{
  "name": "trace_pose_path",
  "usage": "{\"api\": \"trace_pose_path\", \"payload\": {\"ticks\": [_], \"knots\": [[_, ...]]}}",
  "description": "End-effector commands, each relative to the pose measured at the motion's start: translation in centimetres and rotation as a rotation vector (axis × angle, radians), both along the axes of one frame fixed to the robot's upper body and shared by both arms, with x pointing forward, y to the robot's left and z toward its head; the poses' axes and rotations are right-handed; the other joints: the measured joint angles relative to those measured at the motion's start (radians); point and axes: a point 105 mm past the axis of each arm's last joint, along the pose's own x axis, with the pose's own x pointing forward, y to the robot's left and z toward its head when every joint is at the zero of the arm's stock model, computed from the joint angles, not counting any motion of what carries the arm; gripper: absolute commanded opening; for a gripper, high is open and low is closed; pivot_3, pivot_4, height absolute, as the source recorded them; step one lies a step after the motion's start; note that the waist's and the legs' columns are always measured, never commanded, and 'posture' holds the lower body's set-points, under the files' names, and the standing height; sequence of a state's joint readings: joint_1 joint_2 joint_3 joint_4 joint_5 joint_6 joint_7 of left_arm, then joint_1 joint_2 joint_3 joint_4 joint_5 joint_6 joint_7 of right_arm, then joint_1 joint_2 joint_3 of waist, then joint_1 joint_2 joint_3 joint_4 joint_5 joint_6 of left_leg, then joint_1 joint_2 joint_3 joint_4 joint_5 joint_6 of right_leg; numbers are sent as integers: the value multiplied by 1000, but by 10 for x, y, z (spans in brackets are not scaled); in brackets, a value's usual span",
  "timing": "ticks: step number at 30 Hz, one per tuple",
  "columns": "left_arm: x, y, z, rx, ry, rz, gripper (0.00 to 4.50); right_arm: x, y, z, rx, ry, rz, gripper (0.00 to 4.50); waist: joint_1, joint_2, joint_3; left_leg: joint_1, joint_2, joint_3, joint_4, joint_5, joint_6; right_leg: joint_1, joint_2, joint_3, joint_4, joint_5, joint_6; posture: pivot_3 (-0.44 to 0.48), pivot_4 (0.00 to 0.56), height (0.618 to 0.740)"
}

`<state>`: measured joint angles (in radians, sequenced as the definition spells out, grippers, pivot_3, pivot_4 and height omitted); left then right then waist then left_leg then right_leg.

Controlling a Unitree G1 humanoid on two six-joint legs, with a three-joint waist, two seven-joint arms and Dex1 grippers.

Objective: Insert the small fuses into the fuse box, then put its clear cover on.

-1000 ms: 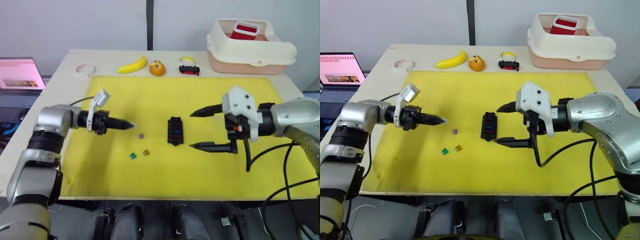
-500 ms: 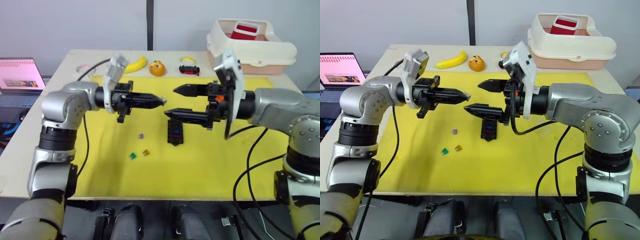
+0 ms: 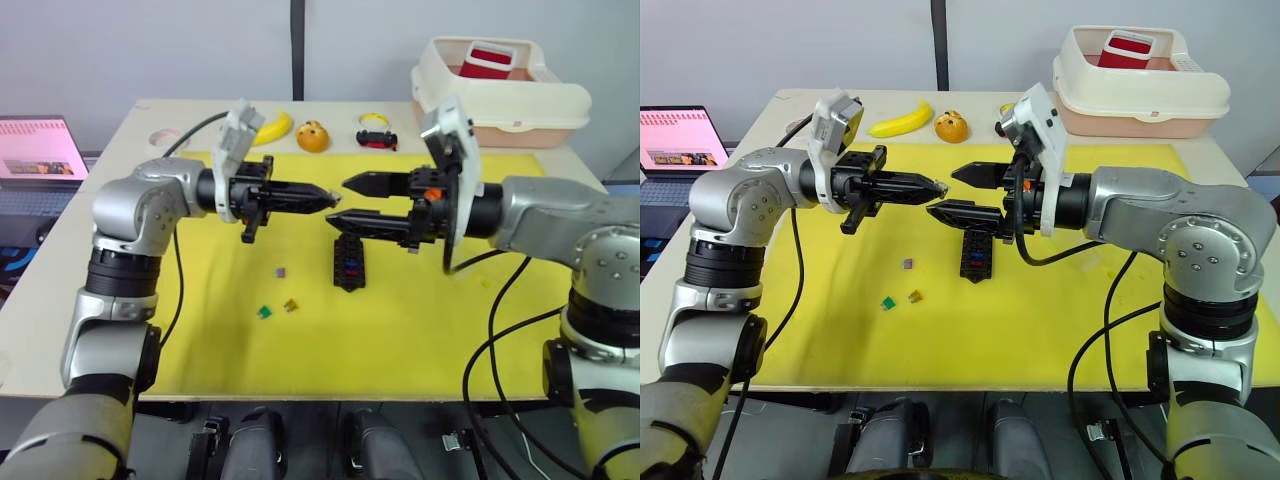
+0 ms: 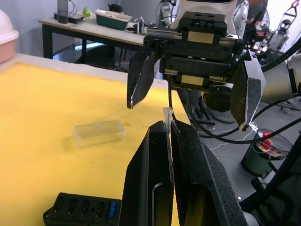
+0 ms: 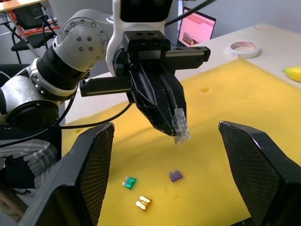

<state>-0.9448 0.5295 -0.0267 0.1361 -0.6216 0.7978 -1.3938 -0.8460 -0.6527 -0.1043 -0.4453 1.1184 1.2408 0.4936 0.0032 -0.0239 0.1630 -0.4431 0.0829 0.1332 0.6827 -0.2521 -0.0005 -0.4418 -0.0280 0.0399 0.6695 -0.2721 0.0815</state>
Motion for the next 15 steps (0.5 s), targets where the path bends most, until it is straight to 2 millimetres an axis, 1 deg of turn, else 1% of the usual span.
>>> {"api": "trace_pose_path", "payload": {"ticks": [1,2,3,4,15], "knots": [[-6,-1,10,-11,-45,-24,0,-3,0,9,14,-29,11,2876,0,0,0,0,0,0,0,0,0,0,0,0,0,0,0,0,150,739],[-6,-1,10,-11,-44,-24,0,-3,0,8,14,-29,11,2513,0,0,0,0,0,0,0,0,0,0,0,0,0,0,0,0,150,739],[-6,-1,10,-10,-44,-24,0,-3,0,8,10,-30,10,1977,0,0,0,0,0,0,0,0,0,0,0,0,0,0,0,0,150,739],[-6,-1,10,-10,-43,-24,0,-2,0,8,6,-30,5,1553,0,0,0,0,0,0,0,0,0,0,0,0,0,0,0,0,150,739],[-8,0,7,-3,-37,-24,0,-1,1,6,6,-20,9,1553,0,0,0,0,0,0,0,0,0,0,0,0,0,0,0,0,150,739]]}}
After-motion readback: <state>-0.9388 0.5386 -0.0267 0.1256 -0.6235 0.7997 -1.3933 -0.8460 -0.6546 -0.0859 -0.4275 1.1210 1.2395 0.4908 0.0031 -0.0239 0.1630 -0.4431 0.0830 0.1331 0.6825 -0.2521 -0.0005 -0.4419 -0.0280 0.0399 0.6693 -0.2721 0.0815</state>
